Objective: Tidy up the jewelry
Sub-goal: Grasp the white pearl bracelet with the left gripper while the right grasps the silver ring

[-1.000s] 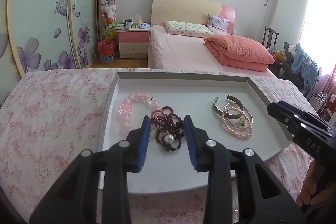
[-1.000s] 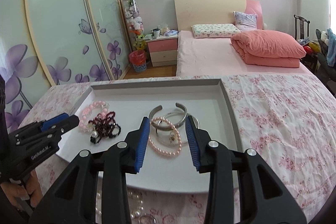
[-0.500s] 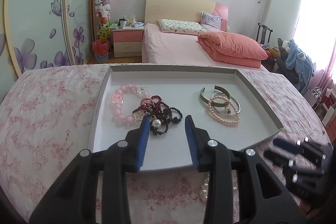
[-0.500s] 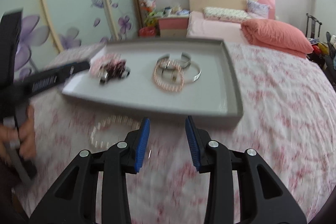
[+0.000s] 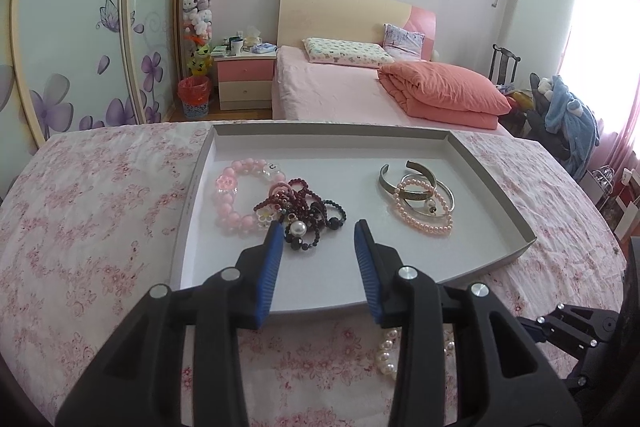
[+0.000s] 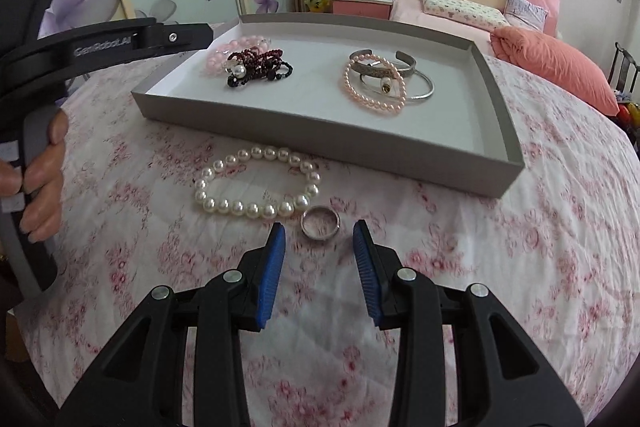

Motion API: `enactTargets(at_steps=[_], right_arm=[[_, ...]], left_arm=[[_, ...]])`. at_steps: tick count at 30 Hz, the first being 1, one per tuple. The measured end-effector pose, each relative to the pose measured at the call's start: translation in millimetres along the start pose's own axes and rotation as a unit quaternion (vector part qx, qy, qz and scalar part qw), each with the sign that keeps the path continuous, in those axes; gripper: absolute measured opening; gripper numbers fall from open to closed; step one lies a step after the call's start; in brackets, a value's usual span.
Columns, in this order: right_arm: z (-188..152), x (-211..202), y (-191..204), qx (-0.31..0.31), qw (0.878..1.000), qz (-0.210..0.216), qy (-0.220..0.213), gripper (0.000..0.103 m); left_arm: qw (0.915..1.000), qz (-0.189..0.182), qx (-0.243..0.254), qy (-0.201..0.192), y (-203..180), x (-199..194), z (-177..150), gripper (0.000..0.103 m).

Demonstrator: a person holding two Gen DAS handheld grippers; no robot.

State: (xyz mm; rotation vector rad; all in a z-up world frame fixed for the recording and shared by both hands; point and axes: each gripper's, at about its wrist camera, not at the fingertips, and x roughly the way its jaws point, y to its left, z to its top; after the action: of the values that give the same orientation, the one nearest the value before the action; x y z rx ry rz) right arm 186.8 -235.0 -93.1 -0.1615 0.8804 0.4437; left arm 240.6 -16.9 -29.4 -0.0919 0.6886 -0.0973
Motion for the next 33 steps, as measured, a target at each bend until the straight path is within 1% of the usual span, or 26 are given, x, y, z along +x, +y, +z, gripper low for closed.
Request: enactTargets(at_steps=[2,3,4,10,12,14,17,21,25,28,30,33], right_arm=[[2.2,1.2,0.0,-0.003,1.0,-0.007,0.0,0.033],[2.2,0.9,-1.0,-0.001,1.0,-0.009,0.0,0.026],[2.1,0.4,-3.3,0.003,1.0,-0.01,-0.001,0.022],[-0.6,-2.2,-20.3,0.036,0.999,-0.035,-0.002,0.022],[-4.1,-5.0,-28.9,0.054,0.997,-0.054,-0.003,0.022],[-7.3,-7.3,-36.2,0.072,0.995,-0.067,-0.004,0.022],[-12.1,-11.1,-43.4,0.089,0.993,-0.077,-0.005,0.022],[-15.6,-14.2,-44.5,0.091,0.993,-0.079,-0.005,0.022],[-17.4,-15.4,-45.4,0.092,0.993,-0.078,-0.006,0.022],[-17.8,-15.5,-45.5,0.092,0.993,-0.077,-0.006,0.022],[-18.0,-15.4,-45.6,0.092,0.993,-0.077,-0.006,0.022],[-18.5,-15.9,-46.0,0.093,0.993,-0.077,-0.006,0.022]], left_arm=[[1.0,0.0,0.0,0.0,0.2,-0.6,-0.2,0.038],[1.0,0.001,0.0,0.0,0.2,-1.4,-0.3,0.038],[1.0,0.0,0.0,0.0,0.3,-0.8,-0.2,0.038],[1.0,-0.003,0.001,0.002,0.3,-2.9,-2.1,0.038],[1.0,-0.005,0.002,0.003,-0.2,-4.8,-5.2,0.038],[0.9999,-0.011,0.005,0.004,-1.7,-8.4,-7.4,0.038],[0.9996,-0.022,0.013,0.009,-6.0,-13.0,-13.0,0.038],[0.9981,-0.043,0.036,0.025,-17.0,-17.0,-22.9,0.038],[0.9934,-0.065,0.077,0.056,-33.6,-14.6,-37.6,0.037],[0.9893,-0.068,0.106,0.074,-45.7,-9.5,-45.9,0.036],[0.9868,-0.063,0.121,0.087,-53.1,-2.5,-50.1,0.036],[0.9852,-0.058,0.121,0.107,-55.7,8.5,-56.2,0.035]])
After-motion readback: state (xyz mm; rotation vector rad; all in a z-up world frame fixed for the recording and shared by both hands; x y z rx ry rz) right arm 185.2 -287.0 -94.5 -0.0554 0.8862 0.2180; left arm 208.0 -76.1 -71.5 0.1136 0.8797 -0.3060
